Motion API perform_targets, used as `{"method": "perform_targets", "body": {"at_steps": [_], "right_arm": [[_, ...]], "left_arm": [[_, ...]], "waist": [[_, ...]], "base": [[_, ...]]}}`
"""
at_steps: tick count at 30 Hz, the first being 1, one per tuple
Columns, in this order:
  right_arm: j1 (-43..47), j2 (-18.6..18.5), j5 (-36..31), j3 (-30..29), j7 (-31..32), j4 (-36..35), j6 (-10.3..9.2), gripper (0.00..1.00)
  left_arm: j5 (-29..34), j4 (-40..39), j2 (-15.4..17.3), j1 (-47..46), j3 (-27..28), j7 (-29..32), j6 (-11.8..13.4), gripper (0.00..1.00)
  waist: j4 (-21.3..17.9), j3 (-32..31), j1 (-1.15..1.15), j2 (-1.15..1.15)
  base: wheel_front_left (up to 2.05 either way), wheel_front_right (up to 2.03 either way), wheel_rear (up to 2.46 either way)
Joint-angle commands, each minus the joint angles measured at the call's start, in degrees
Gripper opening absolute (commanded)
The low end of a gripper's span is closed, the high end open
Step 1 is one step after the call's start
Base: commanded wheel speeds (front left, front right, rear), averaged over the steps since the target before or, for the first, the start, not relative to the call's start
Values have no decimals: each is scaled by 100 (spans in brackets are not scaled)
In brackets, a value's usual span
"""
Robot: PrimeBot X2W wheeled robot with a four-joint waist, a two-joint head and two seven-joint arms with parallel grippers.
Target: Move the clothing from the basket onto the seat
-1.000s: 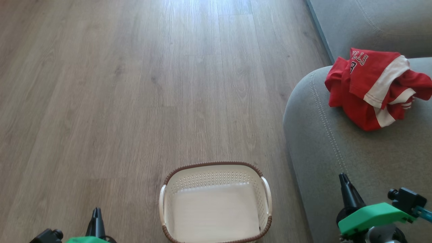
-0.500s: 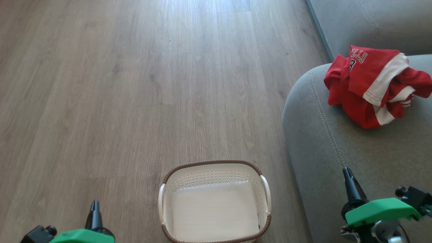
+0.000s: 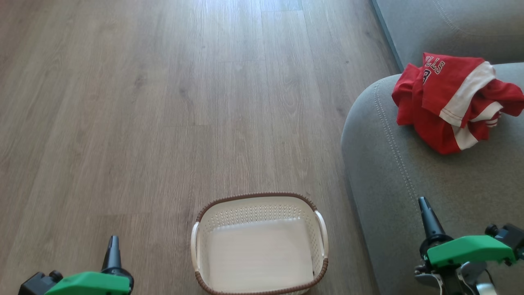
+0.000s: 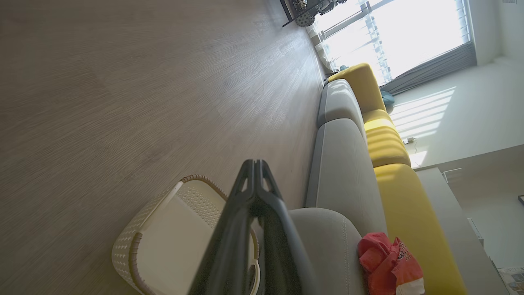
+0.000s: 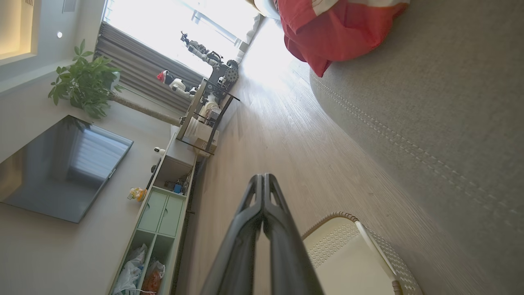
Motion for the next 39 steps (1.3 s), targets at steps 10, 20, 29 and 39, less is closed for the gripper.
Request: {"method": "perform_targets", "body": {"at_steps": [10, 20, 29, 39], "right_arm": [[-439, -58, 761, 6, 126, -234, 0, 0], [-523, -80, 1448, -21, 232, -247, -1, 0], [-599, -104, 2073, -39, 323, -259, -1, 0], [-683, -137, 2777, -51, 419, -273, -1, 0]], "left_arm": [[-507, -211, -56, -350, 449, 180, -211, 0], [-966, -246, -163, -432, 690, 342, -384, 0], [-1381, -276, -260, -505, 907, 489, -540, 0], [-1843, -311, -368, -587, 1149, 653, -715, 0]], "waist": [[-21, 33, 0, 0], [-42, 67, 0, 0], [-61, 98, 0, 0], [-82, 132, 0, 0]], "base": [[0, 0, 0], [0, 0, 0], [0, 0, 0], [0, 0, 0]]}}
